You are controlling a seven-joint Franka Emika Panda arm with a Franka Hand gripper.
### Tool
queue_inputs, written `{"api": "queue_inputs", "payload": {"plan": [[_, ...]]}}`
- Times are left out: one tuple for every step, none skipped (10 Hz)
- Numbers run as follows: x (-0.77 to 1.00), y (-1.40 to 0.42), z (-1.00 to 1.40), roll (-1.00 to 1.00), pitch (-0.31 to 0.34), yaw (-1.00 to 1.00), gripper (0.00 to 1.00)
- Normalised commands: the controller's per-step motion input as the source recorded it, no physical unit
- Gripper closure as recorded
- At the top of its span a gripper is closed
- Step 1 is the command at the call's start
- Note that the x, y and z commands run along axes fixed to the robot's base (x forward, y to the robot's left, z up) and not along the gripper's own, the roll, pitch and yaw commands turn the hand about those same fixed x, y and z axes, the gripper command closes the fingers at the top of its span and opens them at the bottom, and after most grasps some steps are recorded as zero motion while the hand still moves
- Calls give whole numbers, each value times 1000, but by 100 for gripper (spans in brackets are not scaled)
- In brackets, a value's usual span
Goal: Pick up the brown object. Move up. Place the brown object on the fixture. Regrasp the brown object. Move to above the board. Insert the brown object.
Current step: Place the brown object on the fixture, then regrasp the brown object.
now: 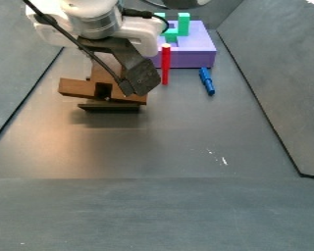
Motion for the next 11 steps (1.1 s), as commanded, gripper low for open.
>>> {"api": "queue_inputs", "payload": {"plan": [[-54,97,-149,0,131,-174,100],[-63,69,-191,0,40,-97,100],[0,0,-249,29,54,0,100],[0,0,-151,0,37,0,100],[0,0,-197,0,54,0,100],[0,0,-260,9,186,0,100],[29,0,-366,17,260,0,100],[6,0,-260,0,146,0,100],[0,0,0,0,0,0,100],[0,0,0,0,0,0,0],[0,-23,0,29,0,0,0]]}}
